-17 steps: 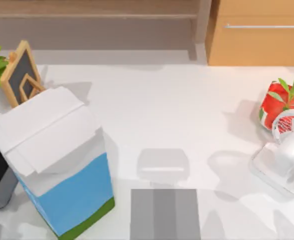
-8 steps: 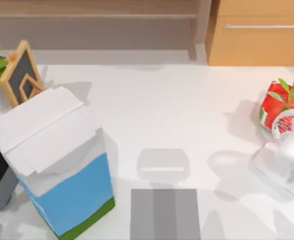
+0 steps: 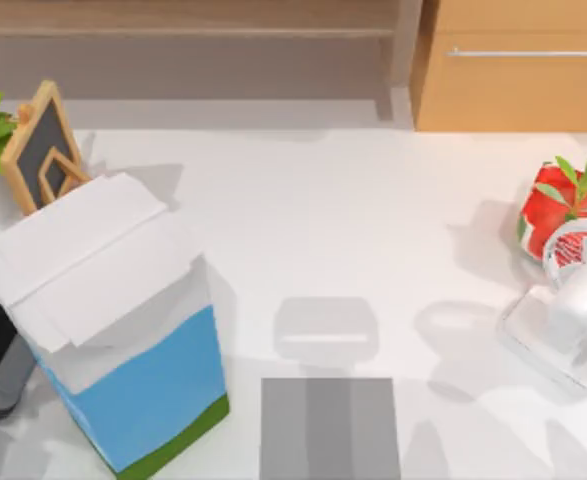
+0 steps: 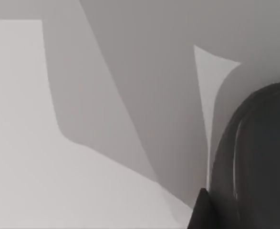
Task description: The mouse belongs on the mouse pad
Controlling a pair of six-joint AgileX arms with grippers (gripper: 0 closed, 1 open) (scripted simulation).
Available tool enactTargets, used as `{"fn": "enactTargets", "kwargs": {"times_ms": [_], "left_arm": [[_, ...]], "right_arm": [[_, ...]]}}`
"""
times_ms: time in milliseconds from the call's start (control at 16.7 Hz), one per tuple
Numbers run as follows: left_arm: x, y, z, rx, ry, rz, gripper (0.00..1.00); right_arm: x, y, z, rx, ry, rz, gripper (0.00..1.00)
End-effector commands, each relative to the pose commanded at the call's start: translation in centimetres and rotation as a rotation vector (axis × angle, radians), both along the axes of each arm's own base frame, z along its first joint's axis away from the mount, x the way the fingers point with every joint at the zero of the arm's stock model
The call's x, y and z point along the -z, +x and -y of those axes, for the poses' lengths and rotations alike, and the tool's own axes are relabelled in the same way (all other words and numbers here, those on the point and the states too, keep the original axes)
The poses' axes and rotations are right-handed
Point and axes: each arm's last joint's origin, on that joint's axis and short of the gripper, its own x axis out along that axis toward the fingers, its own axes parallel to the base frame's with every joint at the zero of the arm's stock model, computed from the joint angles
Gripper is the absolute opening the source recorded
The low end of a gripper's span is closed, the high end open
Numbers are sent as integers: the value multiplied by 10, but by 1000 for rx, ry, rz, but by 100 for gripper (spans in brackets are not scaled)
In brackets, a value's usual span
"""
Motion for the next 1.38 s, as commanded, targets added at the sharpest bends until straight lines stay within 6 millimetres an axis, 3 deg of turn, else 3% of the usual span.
{"fn": "enactTargets", "kwargs": {"times_ms": [120,300,540,720,1140,1380], "left_arm": [[-5,13,3,1,5,15,0],[-33,26,5,-2,12,46,0],[-79,11,1,-14,5,10,0],[-99,-5,-2,-3,-2,-10,0],[-101,-7,-1,1,2,-15,0],[-116,9,6,-64,53,31,0]], "right_arm": [[0,0,0,0,0,0,100],[0,0,0,0,0,0,100],[0,0,0,0,0,0,100],[0,0,0,0,0,0,100],[0,0,0,0,0,0,100],[0,0,0,0,0,0,100]]}}
